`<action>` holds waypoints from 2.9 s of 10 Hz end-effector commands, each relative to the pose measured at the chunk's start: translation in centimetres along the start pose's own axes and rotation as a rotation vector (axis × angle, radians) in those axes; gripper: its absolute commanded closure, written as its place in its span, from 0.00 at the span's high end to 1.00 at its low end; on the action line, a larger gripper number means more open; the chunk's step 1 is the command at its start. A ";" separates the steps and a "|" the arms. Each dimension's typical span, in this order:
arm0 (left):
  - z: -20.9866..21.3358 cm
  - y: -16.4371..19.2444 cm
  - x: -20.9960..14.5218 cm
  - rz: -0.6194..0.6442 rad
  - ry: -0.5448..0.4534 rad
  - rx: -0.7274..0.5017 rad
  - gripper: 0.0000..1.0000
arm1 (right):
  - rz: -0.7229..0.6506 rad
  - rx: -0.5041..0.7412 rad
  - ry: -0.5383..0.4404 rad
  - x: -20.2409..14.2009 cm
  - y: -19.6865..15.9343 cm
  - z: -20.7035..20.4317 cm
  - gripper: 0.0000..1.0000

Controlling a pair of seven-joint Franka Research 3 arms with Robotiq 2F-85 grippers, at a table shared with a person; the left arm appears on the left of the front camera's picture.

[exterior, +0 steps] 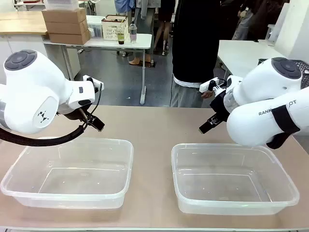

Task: Sort the waste into each basket.
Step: Pick up the Organizing box on the left side of the table and lift it.

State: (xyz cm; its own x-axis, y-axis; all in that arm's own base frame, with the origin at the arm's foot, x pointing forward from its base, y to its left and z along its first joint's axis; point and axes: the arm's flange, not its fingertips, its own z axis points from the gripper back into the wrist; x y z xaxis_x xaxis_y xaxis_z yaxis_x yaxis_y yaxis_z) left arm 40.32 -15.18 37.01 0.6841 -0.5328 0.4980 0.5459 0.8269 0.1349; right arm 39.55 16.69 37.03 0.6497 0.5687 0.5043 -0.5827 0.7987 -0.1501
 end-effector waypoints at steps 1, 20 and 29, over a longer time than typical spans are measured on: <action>0.0 0.0 0.0 0.000 0.000 0.000 1.00 | 0.000 0.000 0.000 0.0 0.0 0.0 1.00; 20.8 -6.6 0.2 -0.176 -0.012 -0.161 1.00 | -0.130 0.084 0.032 -1.5 -0.1 20.6 1.00; 22.1 7.4 -5.5 0.204 -0.414 -1.075 1.00 | -0.857 0.883 -0.083 -7.2 -7.9 23.5 1.00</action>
State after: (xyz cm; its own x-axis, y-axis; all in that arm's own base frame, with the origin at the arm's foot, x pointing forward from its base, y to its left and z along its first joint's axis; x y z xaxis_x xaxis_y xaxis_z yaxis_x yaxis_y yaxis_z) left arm 31.45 -1.28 52.29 0.8005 -0.0470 0.5975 0.5953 0.1786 -0.7834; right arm 29.05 -0.26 54.52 0.9573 -0.2463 0.1513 -0.0493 0.3765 0.9251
